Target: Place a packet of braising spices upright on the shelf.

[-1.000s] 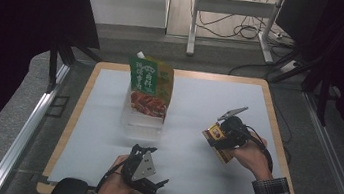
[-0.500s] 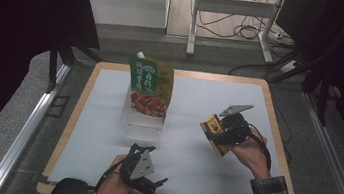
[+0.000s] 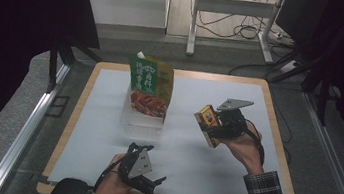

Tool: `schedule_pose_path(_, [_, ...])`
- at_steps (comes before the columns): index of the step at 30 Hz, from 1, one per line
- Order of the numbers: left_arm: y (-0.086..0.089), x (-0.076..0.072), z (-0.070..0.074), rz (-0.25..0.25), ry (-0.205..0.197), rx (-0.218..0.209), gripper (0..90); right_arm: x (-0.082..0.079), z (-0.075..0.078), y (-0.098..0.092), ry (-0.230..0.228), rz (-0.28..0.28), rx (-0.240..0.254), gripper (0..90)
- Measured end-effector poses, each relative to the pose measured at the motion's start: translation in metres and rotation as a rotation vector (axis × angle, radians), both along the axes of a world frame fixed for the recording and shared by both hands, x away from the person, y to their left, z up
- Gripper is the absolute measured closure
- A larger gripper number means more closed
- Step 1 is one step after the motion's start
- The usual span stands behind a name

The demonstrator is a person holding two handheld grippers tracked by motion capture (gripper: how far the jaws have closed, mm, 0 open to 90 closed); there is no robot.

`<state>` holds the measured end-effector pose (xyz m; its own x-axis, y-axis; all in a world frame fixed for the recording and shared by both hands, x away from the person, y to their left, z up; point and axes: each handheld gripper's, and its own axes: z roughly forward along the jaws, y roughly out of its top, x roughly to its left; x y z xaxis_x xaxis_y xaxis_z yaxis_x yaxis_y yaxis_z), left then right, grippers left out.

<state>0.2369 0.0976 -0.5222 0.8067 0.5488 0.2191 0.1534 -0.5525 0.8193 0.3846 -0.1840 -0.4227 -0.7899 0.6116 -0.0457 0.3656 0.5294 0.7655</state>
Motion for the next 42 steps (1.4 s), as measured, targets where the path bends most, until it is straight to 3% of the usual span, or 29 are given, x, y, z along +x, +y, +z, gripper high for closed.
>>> schedule_pose_path(15, [0.004,0.0,0.001,0.006,0.019,-0.035,0.4,0.007,0.005,0.012,-0.059,0.025,0.109,31.9])
schedule_pose_path(32, [0.004,-0.001,0.0,0.008,0.019,-0.032,0.4,0.021,0.005,0.039,-0.105,0.049,0.213,31.9])
schedule_pose_path(42, [0.004,-0.001,0.001,0.011,0.021,-0.035,0.4,0.023,0.002,0.06,-0.121,0.098,0.257,31.9])
